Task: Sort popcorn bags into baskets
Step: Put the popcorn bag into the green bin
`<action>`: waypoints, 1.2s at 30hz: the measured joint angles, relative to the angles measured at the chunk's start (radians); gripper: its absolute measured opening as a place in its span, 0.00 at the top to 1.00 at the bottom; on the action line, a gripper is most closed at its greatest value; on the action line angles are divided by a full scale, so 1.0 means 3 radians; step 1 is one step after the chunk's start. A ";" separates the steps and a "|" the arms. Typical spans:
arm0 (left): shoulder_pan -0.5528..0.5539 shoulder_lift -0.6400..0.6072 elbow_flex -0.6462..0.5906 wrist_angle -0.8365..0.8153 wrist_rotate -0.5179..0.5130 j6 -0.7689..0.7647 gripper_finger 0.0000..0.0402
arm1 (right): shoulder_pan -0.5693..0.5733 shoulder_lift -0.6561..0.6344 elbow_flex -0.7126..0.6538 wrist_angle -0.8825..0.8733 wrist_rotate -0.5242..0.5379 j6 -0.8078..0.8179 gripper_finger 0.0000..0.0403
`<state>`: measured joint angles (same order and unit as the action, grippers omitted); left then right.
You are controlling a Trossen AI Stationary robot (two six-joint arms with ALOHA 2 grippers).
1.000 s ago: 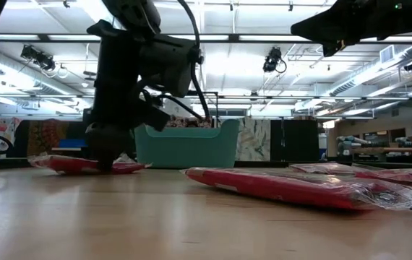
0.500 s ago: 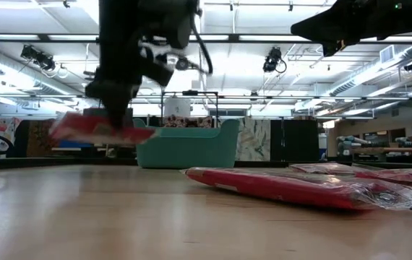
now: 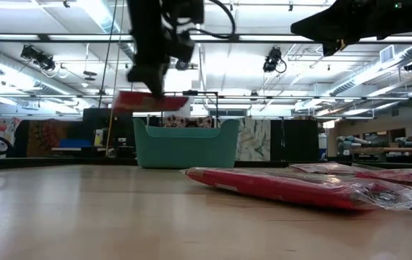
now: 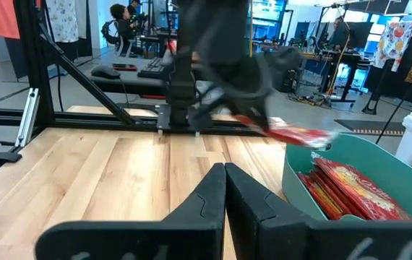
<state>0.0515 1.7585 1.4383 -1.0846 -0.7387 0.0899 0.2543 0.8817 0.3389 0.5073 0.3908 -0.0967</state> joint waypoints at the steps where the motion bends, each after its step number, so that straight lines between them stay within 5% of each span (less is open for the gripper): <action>1: 0.0082 0.0010 0.0000 0.0124 -0.0005 0.0205 1.00 | 0.0000 0.0000 0.0000 0.0000 0.0000 0.0000 0.97; 10: 0.0816 0.0028 -0.0124 0.1428 0.0704 0.2000 1.00 | 0.0000 0.0000 0.0000 -0.0025 0.0000 0.0000 0.97; 18: 0.1285 0.0029 -0.0552 0.2044 0.1158 0.2916 1.00 | 0.0000 -0.0001 0.0000 -0.0037 0.0000 -0.0005 0.97; 27: 0.1391 0.0029 -0.0763 0.2458 0.1168 0.3150 0.82 | 0.0000 0.0000 0.0000 -0.0036 0.0001 -0.0004 0.97; 36: 0.1005 -0.0032 -0.0561 0.2430 0.0948 0.2569 0.63 | 0.0000 -0.0001 0.0000 -0.0040 0.0001 -0.0006 0.97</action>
<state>0.3528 1.7491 1.2699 -0.3555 -0.4543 0.8606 0.2542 0.8815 0.3389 0.4954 0.3912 -0.0986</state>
